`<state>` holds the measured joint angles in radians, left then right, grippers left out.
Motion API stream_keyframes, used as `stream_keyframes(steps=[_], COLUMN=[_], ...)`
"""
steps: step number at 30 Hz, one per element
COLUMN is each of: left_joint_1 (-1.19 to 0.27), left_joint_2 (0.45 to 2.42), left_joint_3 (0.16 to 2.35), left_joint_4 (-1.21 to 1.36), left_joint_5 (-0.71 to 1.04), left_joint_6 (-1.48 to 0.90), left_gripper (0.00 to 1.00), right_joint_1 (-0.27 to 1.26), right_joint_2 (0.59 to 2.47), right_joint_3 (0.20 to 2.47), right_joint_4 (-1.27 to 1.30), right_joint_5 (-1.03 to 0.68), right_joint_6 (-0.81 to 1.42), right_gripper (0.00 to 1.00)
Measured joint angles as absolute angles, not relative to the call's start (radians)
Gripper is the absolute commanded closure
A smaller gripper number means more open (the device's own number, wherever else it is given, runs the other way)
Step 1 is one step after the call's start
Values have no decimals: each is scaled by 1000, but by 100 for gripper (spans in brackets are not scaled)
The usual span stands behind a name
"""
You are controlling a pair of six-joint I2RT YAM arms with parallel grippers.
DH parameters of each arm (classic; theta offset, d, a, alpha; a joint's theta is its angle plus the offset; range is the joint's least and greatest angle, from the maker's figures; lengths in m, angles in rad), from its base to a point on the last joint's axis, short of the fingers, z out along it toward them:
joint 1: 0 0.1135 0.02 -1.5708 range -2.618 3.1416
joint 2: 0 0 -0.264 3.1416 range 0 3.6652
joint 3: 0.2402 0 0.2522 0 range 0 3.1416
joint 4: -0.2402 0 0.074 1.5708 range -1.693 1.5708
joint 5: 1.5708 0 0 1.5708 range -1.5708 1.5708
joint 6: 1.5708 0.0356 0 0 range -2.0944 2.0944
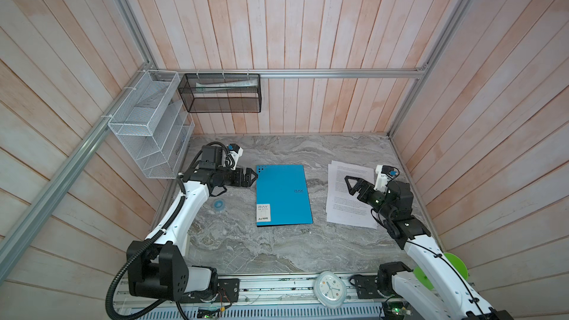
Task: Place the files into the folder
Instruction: 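Move the left gripper to the teal folder while the right reaches toward it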
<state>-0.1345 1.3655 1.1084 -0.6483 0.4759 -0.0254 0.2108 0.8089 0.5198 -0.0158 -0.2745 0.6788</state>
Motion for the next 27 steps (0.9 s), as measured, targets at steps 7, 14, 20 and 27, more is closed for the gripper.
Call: stream_keyframes(steps=[7, 14, 20, 27], left_joint_1=[-320, -340, -339, -329], left_joint_2=[1324, 1300, 1341, 1348], left_joint_3=[992, 977, 953, 860], left_joint_4=[-635, -576, -546, -516], left_joint_5=[297, 203, 307, 398], left_joint_6=[7, -36, -135, -235], left_gripper=[0, 0, 0, 0], right_joint_1=[413, 735, 929, 1017], right_joint_2=[800, 850, 1026, 1259], right_joint_3=[455, 361, 402, 433], right_joint_4=[-98, 33, 154, 292], right_joint_5=[-340, -326, -247, -216], right_joint_6=[788, 1036, 1180, 1287], right_gripper=[2, 2, 2, 2])
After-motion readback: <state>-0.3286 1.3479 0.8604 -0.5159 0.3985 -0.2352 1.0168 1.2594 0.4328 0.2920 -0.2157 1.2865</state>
